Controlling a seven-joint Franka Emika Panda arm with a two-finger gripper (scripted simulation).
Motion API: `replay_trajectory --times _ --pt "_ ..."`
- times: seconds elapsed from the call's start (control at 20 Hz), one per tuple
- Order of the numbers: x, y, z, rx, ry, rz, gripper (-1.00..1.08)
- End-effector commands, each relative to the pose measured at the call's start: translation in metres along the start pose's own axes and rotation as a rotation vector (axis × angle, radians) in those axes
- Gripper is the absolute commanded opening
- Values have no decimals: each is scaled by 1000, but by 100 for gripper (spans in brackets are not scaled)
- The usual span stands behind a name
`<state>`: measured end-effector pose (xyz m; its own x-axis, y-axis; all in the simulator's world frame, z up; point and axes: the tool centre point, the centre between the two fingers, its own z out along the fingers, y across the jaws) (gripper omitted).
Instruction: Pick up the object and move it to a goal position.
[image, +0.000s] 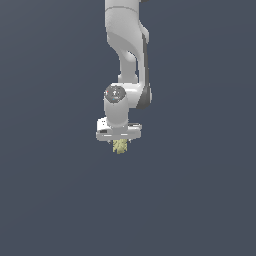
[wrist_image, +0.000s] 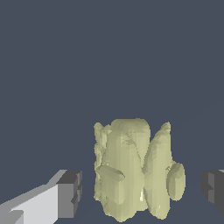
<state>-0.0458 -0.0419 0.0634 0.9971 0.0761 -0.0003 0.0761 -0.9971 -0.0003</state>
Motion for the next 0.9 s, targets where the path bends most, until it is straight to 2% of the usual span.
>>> replay_trajectory --times 0.0,0.3,0.35,0.85 --pt "-1 0 12 0 0 0 100" --pt "0 0 22 0 0 -1 100" --pt "0 0 22 0 0 -1 -100" --pt "1 0 21 -1 1 -1 -100"
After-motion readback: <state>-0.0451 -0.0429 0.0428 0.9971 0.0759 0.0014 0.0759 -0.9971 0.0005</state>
